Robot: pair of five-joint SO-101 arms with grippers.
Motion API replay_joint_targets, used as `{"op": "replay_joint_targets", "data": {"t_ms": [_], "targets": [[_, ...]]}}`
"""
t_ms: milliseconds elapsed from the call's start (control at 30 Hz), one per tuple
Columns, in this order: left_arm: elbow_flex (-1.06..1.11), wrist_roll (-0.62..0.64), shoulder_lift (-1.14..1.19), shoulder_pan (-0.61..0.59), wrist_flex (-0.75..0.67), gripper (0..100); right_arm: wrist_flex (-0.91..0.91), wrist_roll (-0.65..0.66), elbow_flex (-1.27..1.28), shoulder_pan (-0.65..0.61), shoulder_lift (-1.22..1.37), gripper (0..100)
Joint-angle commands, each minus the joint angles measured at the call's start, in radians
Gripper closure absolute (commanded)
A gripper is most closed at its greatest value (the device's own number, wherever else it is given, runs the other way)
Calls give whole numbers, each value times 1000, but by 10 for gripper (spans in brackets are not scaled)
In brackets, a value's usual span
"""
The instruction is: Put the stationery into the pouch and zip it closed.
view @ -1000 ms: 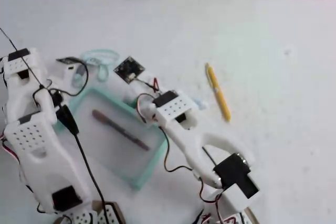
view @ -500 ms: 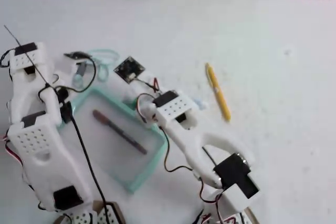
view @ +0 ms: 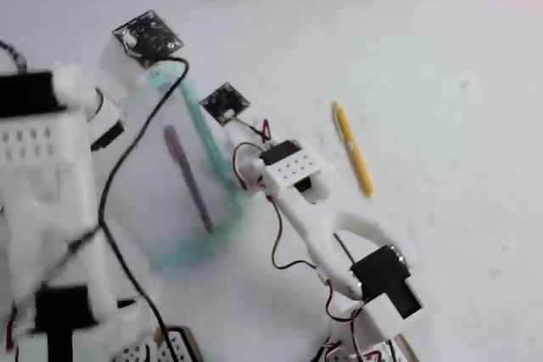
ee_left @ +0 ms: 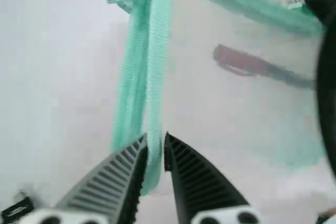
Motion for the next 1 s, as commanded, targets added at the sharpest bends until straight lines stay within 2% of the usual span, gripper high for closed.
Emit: {"op": "replay_joint_targets", "data": {"t_ms": [0, 167, 267, 500, 667, 967], "targets": [[-11, 60, -222, 44, -87, 977, -15, -12, -6, 31, -70, 865], [-6, 133, -334, 41, -138, 977, -15, -23, -6, 68, -90, 865], [32, 133, -354, 50, -110, 977, -15, -71, -6, 70, -91, 865], [107, 143, -354, 59, -112, 977, -15, -75, -6, 73, -91, 865], [149, 244, -361, 76, -164, 977, -15, -84, -6, 87, -91, 865], [160, 334, -363, 91, -213, 977, -15, -95, -12, 105, -91, 865]]}}
